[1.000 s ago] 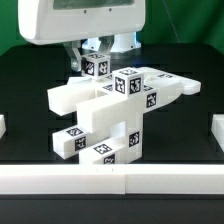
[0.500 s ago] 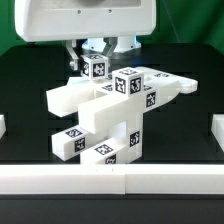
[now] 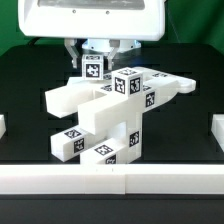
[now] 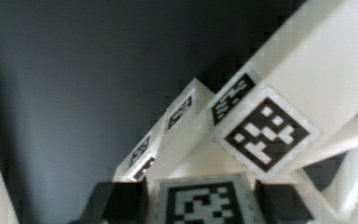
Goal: Assemble chair
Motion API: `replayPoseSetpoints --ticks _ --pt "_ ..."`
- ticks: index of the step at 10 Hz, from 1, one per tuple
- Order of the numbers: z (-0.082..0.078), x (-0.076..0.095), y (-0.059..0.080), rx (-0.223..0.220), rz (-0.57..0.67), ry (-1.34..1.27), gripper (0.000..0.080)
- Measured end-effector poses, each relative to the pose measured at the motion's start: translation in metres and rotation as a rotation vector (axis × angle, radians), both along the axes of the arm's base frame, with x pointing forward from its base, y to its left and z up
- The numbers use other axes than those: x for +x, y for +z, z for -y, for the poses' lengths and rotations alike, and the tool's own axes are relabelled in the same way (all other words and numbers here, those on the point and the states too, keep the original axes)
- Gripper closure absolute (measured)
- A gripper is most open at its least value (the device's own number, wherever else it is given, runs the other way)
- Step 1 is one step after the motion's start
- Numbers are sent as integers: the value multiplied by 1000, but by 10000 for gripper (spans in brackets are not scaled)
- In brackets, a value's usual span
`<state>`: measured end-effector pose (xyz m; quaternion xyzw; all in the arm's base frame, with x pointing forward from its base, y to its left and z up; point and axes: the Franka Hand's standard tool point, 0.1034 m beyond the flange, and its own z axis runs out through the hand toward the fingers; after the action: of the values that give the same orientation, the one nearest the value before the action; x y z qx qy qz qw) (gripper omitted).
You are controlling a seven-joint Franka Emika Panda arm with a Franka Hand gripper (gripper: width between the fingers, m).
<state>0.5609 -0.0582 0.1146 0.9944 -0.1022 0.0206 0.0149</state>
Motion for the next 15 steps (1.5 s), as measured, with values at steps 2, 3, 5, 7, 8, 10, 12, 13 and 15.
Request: replayPoseSetpoints --ticks 2,3,5,7,8,10,12,13,15 --pt "-3 1 0 19 9 -232 515" --pt "-4 1 0 23 11 -286 515" --pt "-6 1 0 34 14 -396 423" --pt "-6 1 0 31 13 -342 235" --pt "-8 1 0 29 11 -330 235" --pt "-9 1 0 22 10 -163 154" --pt "-9 2 1 10 5 82 151" --pt "-9 2 2 7 4 154 151" --pt "-6 3 3 -9 -3 359 151"
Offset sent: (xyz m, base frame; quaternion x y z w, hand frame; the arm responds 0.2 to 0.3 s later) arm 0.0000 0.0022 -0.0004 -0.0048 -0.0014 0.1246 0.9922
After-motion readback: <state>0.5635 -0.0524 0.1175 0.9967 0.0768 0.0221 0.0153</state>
